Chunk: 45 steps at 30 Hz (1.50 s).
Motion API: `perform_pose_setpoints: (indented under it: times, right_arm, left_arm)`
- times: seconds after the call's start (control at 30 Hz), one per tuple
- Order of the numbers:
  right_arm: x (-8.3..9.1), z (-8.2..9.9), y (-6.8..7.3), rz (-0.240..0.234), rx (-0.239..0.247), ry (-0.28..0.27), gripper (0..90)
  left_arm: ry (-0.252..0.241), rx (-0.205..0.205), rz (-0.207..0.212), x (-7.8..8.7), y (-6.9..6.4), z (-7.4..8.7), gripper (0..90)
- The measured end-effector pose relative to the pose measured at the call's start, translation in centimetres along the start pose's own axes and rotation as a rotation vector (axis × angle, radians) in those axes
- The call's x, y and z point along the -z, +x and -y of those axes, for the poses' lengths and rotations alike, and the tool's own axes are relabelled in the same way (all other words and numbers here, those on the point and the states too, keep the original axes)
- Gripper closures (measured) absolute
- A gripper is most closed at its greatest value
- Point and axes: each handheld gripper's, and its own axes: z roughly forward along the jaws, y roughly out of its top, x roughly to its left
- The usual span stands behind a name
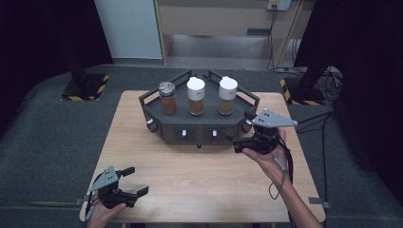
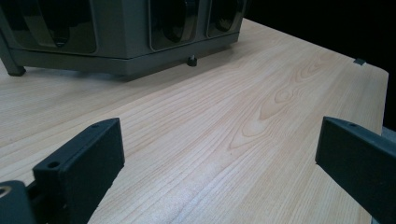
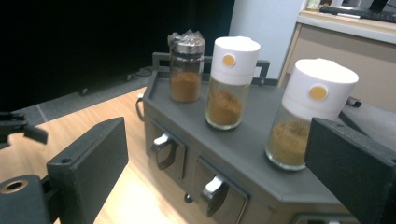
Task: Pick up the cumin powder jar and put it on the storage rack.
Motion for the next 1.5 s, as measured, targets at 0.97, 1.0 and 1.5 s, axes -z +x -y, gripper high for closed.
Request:
perform_pose_setpoints:
  times: [0.97,1.0,1.5]
  right_arm:
    - [6.9,8.7,2.7,0.032,-0.032,0.031,3.6]
    - [7.0,9.0,2.7,0.034,-0.034,0.033,3.6]
    - [8.1,13.6,2.8,0.063,-0.116,0.061,3.6]
  left_arm:
    - [-0.026,0.001,-0.007,0.3,-0.1,0.2,0.2]
    - [-0.025,0.001,-0.008,0.3,-0.1,0.2,0.3]
    - [-0.026,0.0,-0.007,0.3,-0.1,0.3,0.3]
